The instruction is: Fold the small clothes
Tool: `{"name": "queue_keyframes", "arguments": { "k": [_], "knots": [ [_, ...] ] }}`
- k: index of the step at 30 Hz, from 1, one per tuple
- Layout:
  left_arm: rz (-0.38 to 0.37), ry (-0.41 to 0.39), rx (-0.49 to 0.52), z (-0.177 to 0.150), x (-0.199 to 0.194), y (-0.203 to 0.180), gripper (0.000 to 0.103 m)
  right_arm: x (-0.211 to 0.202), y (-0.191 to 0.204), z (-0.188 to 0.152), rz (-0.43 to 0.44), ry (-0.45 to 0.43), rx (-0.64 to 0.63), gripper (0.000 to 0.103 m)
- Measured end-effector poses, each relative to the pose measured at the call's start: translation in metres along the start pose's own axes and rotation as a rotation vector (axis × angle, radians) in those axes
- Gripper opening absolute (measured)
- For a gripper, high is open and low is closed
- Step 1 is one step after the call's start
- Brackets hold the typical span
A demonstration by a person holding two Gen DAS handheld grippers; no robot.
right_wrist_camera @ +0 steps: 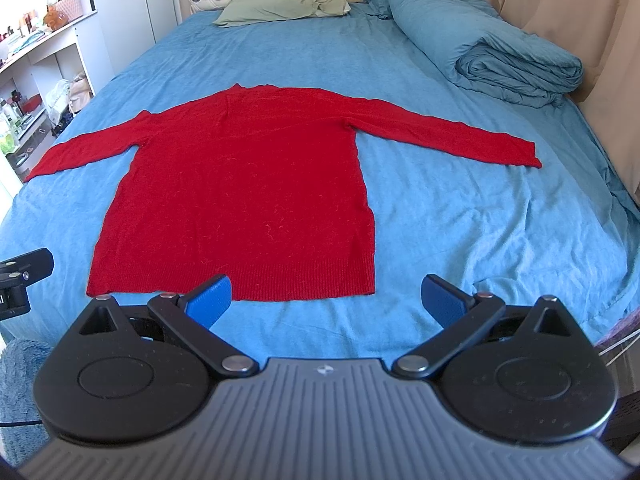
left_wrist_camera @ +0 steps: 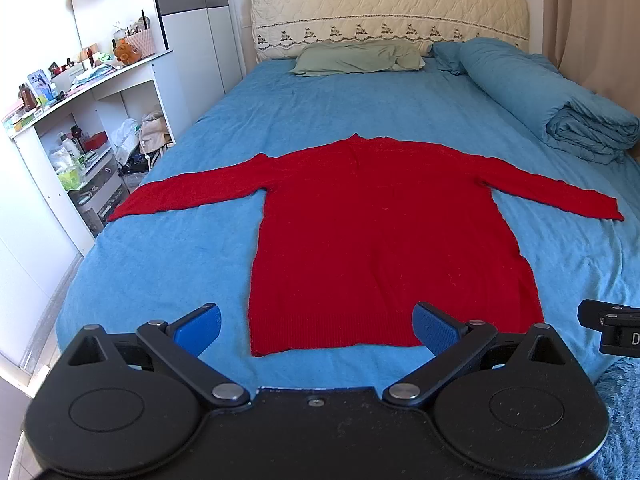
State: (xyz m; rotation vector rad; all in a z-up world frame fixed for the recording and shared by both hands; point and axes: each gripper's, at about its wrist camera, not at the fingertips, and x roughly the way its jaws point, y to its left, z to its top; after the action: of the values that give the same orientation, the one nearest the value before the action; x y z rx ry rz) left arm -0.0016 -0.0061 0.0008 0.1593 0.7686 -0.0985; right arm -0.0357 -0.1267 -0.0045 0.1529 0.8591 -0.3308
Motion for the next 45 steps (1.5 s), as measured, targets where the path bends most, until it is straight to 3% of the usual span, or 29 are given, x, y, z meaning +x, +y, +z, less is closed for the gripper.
{"name": "queue_keyframes", "arguments": {
  "k": [17, 23, 28, 31, 33, 39, 42, 45],
  "knots": [
    [-0.008, -0.004, 0.004, 0.007, -0.002, 0.0, 0.103, -0.002, 0.001, 0.001, 0.008, -0.003, 0.01, 0.103],
    [-0.072, -0.095, 0.023, 0.046, -0.001, -0.014, 0.103, -0.008, -0.019, 0.018, -0.003, -0.043, 0.06, 0.103],
    [-0.156, -0.178, 0.081, 0.099, 0.017, -0.05, 0.103, -0.005, -0.065, 0.052, -0.049, -0.11, 0.144, 0.103],
    [-0.294, -0.149, 0.051, 0.134, 0.056, -0.072, 0.103, 0.008, -0.103, 0.075, -0.071, -0.136, 0.2, 0.103],
    [-0.338, -0.116, 0.036, 0.152, 0.088, -0.088, 0.103, 0.022, -0.131, 0.092, -0.096, -0.165, 0.217, 0.103],
    [-0.367, -0.05, 0.062, 0.201, 0.193, -0.15, 0.103, 0.094, -0.22, 0.132, -0.175, -0.214, 0.299, 0.103],
    [-0.376, -0.016, 0.062, 0.21, 0.253, -0.181, 0.103, 0.149, -0.27, 0.141, -0.172, -0.232, 0.394, 0.103],
    [-0.364, 0.004, 0.069, 0.209, 0.308, -0.206, 0.103, 0.212, -0.315, 0.141, -0.189, -0.188, 0.488, 0.103]
  ]
}}
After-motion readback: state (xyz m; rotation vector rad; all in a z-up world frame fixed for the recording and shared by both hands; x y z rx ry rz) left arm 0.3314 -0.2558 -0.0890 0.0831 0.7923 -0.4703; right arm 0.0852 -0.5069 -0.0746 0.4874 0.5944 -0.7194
